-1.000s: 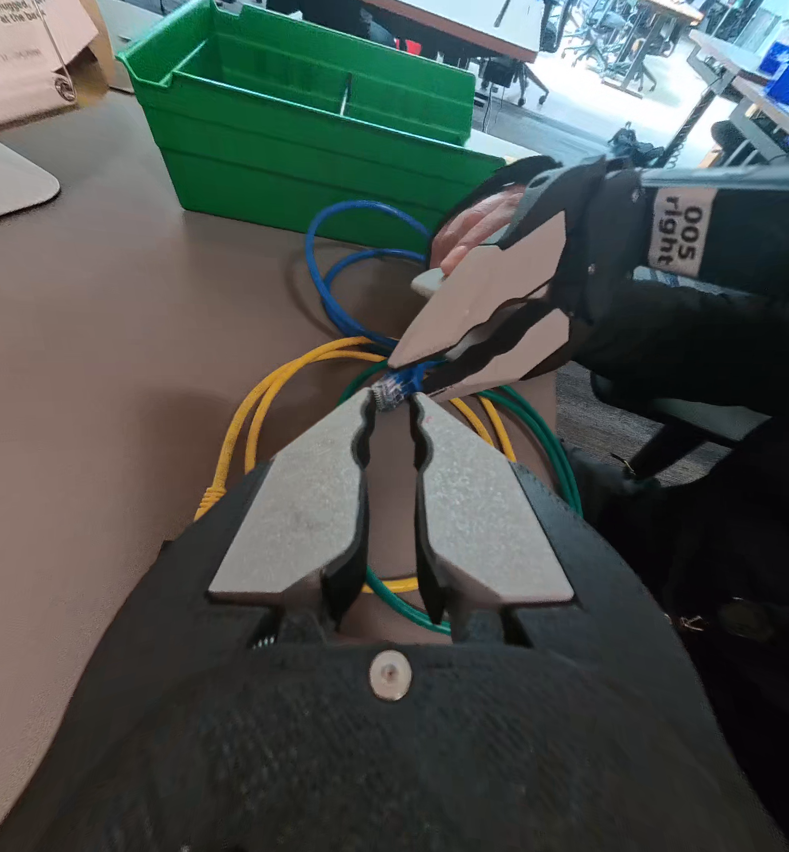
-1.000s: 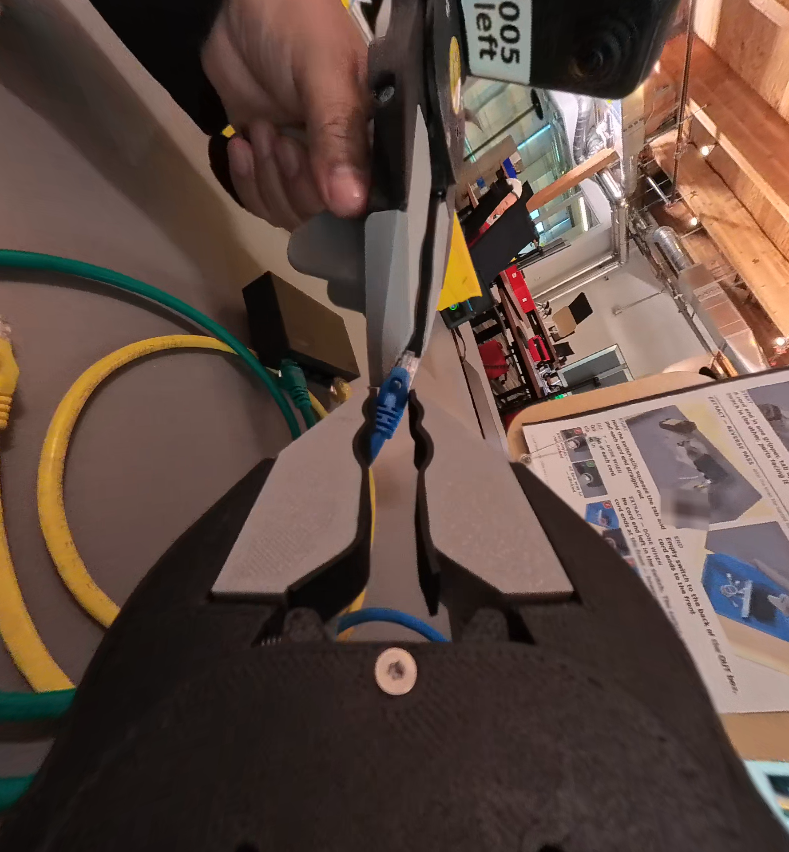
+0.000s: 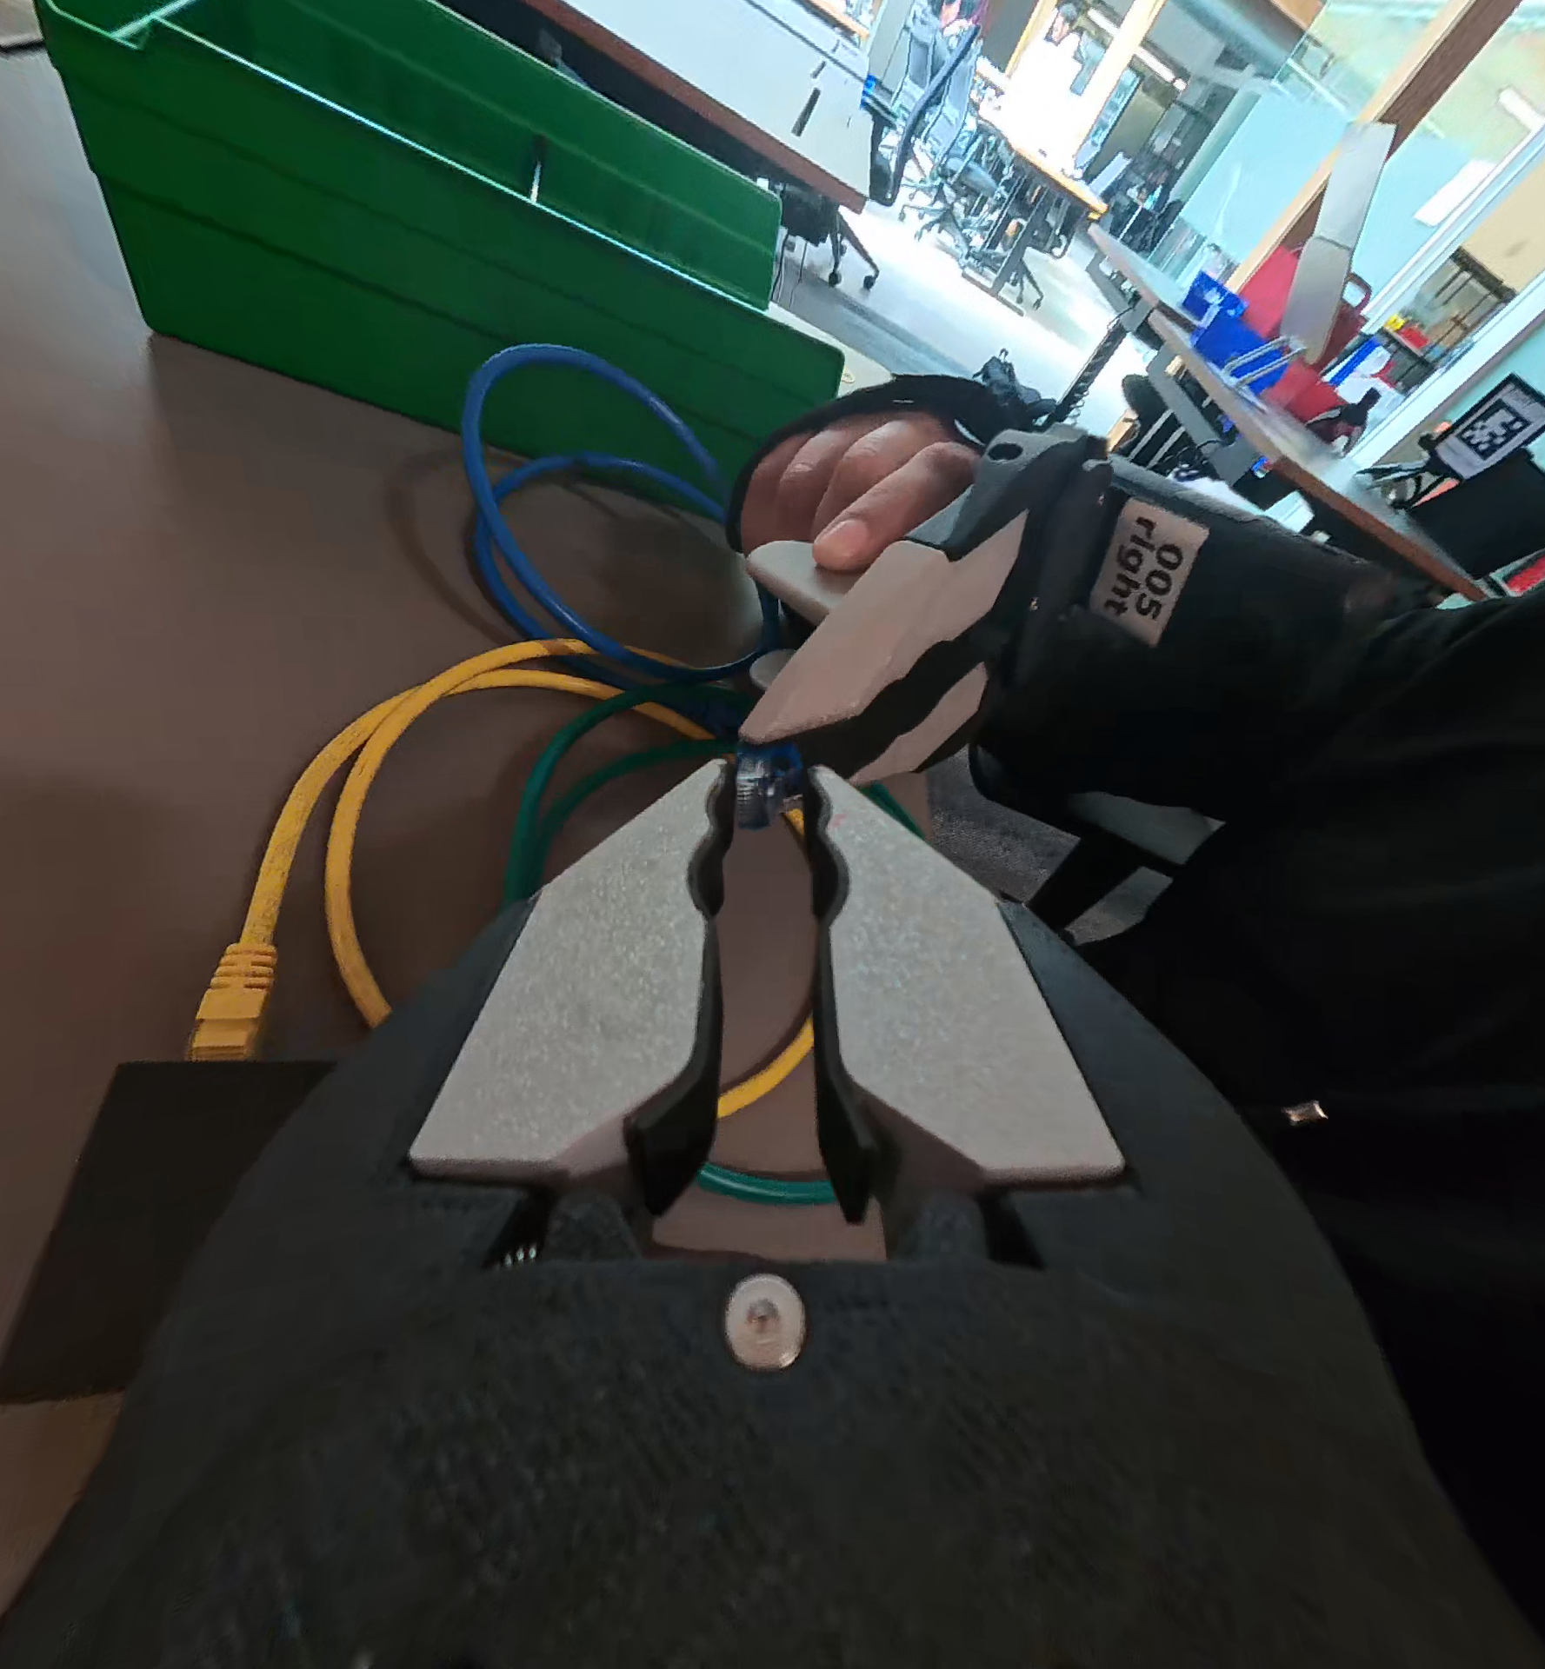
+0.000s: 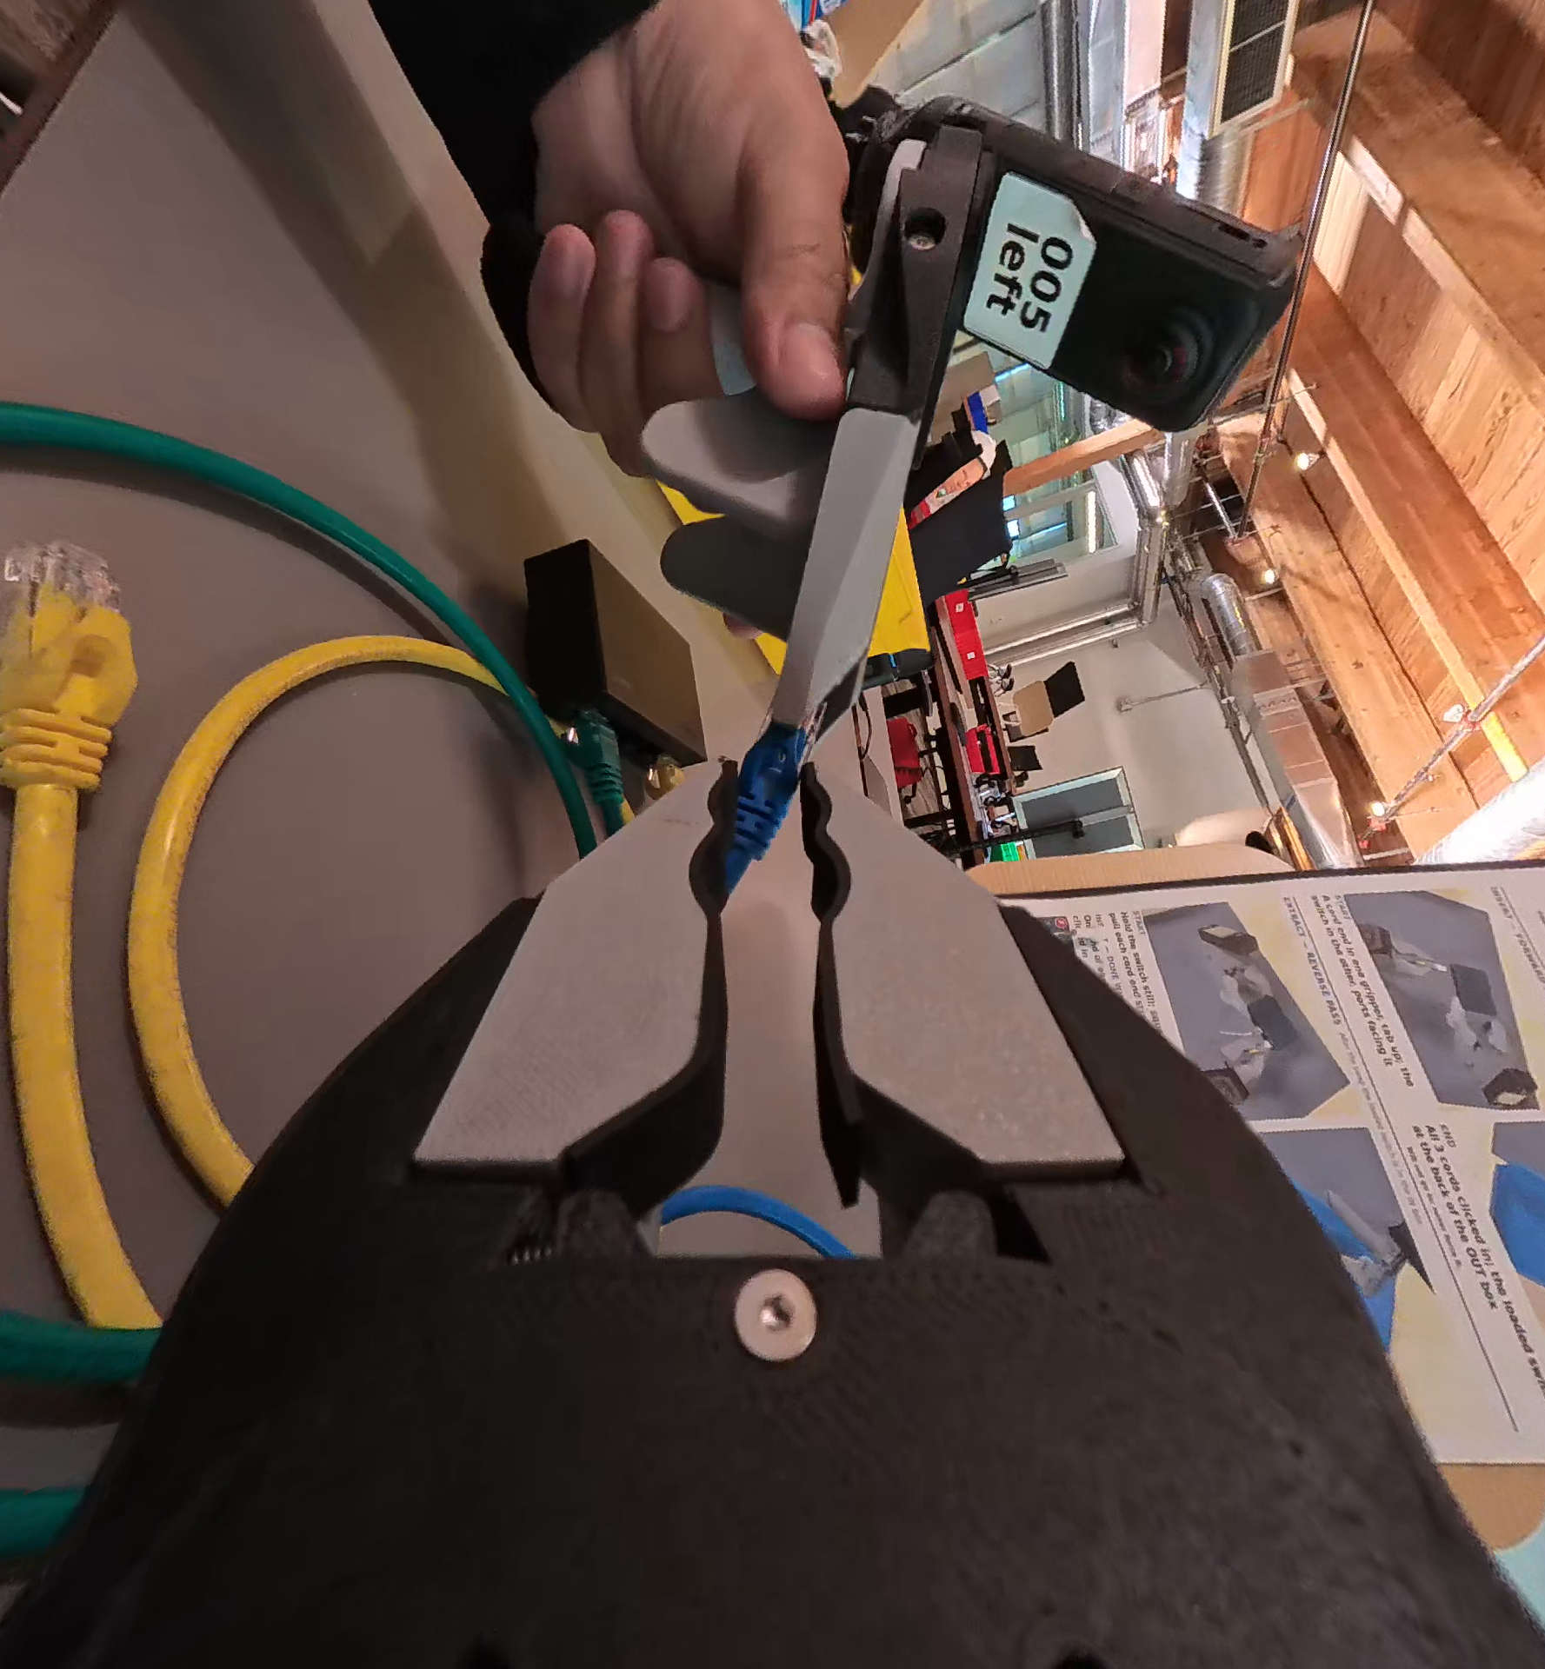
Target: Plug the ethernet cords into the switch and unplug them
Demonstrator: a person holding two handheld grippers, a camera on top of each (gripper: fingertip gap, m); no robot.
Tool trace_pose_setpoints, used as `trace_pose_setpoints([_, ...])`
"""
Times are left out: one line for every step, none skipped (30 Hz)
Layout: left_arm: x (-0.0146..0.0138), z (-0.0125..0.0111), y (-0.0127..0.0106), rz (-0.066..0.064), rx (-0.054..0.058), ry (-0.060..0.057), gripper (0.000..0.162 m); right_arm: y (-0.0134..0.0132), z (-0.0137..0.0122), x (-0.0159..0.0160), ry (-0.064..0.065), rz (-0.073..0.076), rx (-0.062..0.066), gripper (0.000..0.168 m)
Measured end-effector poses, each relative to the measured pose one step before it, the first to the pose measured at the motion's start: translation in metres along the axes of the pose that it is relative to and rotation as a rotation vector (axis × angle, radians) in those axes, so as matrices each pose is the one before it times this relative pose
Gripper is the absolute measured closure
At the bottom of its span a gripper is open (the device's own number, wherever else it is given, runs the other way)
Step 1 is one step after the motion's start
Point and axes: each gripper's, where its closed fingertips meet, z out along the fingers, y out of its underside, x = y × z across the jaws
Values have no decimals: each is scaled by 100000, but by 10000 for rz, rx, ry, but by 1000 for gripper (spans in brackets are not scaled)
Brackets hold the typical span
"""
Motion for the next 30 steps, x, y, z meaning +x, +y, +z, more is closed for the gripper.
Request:
trace_pose_setpoints([-166, 32, 95, 115, -81, -172, 149, 130, 70, -96, -20, -71, -95, 159])
trace_pose_setpoints([-133, 74, 134, 158, -146, -180, 150, 123, 54, -95, -21, -79, -89, 159])
trace_pose_setpoints([-88, 73, 72, 162, -134, -174, 150, 86, 18, -53, 2, -55, -53, 158])
trace_pose_setpoints([12, 9, -16, 164, -94, -114, 150, 15, -10, 46, 38, -28, 5, 158])
trace_pose_setpoints([40, -31, -82, 208, -63, -102, 151, -40, -22, 103, 54, -3, 32, 158])
trace_pose_setpoints([21, -39, -52, 263, -111, -149, 152, -22, -3, 57, 35, 21, 26, 158])
trace_pose_setpoints([10, -4, 20, 379, -183, -216, 152, -10, 20, 1, 0, 57, 18, 158])
trace_pose_setpoints([65, 45, 58, 532, -224, -280, 152, -1, 27, -71, -57, 155, 36, 157])
trace_pose_setpoints([99, 72, 111, 679, -284, -338, 153, -113, -68, -108, -170, 393, 140, 157])
trace_pose_setpoints([227, 43, 80, 797, -277, -324, 153, -291, -207, -95, -321, 708, 307, 156])
trace_pose_setpoints([385, -40, -98, 883, -179, -277, 153, -475, -315, -48, -447, 947, 484, 155])
trace_pose_setpoints([444, -97, -232, 949, -92, -273, 153, -503, -378, -11, -504, 1041, 590, 155])
trace_pose_setpoints([405, -111, -324, 981, -35, -314, 153, -363, -343, 15, -498, 1015, 515, 156])
trace_pose_setpoints([408, -95, -352, 1159, -8, -355, 152, -218, -286, 11, -469, 901, 321, 153])
trace_pose_setpoints([329, -53, -271, 1260, -64, -430, 153, -202, -266, -82, -454, 731, 203, 150])
trace_pose_setpoints([404, -17, -273, 1354, -76, -403, 153, -131, -194, -178, -428, 611, 176, 146])
trace_pose_setpoints([409, 38, -148, 1246, -192, -303, 153, 110, -76, -203, -406, 614, 62, 140])
trace_pose_setpoints([289, 91, 85, 974, -403, -231, 153, 199, -5, -319, -452, 613, -31, 140])
trace_pose_setpoints([224, 72, -8, 853, -332, -225, 153, 40, 7, -601, -595, 530, 44, 139])
trace_pose_setpoints([174, 51, -33, 810, -266, -214, 153, -56, 12, -802, -676, 485, 103, 139])
trace_pose_setpoints([194, 35, 79, 711, -288, -148, 153, -13, 26, -534, -509, 475, 50, 138])
trace_pose_setpoints([161, 3, 63, 672, -244, -163, 153, -38, -11, -179, -275, 386, 46, 138])
trace_pose_setpoints([-29, -55, -6, 717, -191, -320, 153, -218, -89, -63, -168, 289, 150, 137])
trace_pose_setpoints([-177, -92, -49, 789, -188, -429, 153, -311, -140, -30, -140, 278, 233, 137])
trace_pose_setpoints([-225, -110, -1, 832, -232, -474, 153, -362, -163, 30, -129, 305, 239, 137])
trace_pose_setpoints([-270, -119, -58, 824, -179, -498, 153, -373, -161, 22, -120, 263, 232, 140])
trace_pose_setpoints([-230, -123, -150, 638, -74, -441, 153, -276, -119, 44, -73, 135, 168, 144])
trace_pose_setpoints([-214, -125, -129, 364, -31, -354, 153, -104, -70, 176, 76, -25, 40, 148])
trace_pose_setpoints([-337, -163, -134, 217, 20, -374, 153, 10, -2, 185, 161, -160, -27, 151])
trace_pose_setpoints([-383, -158, -21, 150, -4, -364, 153, -5, 54, -21, 86, -210, -5, 152])
